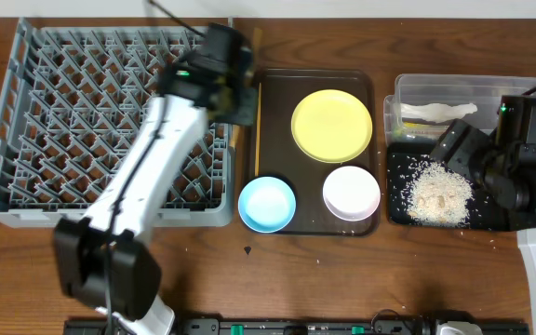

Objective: Sort waste into correct bins and load items into the dishwasher
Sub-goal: 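Move the chopsticks with the left gripper and insert them into the rack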

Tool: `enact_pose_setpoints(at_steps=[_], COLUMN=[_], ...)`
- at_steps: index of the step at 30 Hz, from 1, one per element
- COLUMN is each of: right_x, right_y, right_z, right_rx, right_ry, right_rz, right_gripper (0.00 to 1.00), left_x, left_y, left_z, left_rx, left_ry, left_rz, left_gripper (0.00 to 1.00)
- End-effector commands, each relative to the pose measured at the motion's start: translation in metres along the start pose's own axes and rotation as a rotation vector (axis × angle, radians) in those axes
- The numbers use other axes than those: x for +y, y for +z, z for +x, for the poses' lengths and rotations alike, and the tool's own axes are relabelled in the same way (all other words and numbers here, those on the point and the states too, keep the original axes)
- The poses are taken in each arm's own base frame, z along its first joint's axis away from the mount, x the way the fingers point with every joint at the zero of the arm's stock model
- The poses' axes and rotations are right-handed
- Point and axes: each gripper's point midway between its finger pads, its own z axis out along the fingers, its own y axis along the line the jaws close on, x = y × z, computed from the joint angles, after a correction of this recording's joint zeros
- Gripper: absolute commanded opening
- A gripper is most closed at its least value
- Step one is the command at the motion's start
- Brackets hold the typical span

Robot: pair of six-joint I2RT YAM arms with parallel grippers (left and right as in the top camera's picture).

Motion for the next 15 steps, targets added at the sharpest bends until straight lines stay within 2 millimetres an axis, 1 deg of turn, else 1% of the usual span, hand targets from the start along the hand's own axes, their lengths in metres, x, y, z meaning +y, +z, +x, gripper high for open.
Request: enact_pose_setpoints(at_steps=[1, 4, 8, 11, 12, 15], right_x=[-0.005, -0.006, -0.007, -0.007, -0.007, -0.007], right_y=[-0.003, -0.003, -0.003, -0.003, -0.003, -0.003], right_z=[-0.002, -0.001, 0.001, 0.001, 0.001, 0.001], right_rx=[-0.005, -0.002, 0.007, 0.008, 0.008, 0.01], right_ry=[-0.013, -0.013, -0.013, -0.013, -0.013, -0.014], right_rz=[0.019, 0.021, 0.025, 0.026, 0.026, 0.027], right_gripper=[0.94, 0.94, 0.94, 0.94, 0.94, 0.94], left_x=[0.04, 0.052, 0.056, 0.057, 0.057, 0.058], left_y=[0.005, 0.017, 0.033, 0.044, 0.045, 0.049], left_z=[0.004, 0.015, 0.029, 0.033, 0.034, 0.037], left_rx=[0.028, 0.076, 0.131, 0.156, 0.161, 0.175], left_ry=[-0.084, -0.126, -0.146, -0.147, -0.147, -0.148], left_rz=[-0.083, -0.1, -0.109, -0.112, -0.112, -0.113], left_gripper=[0.08, 0.08, 0.08, 0.21, 0.24, 0.25])
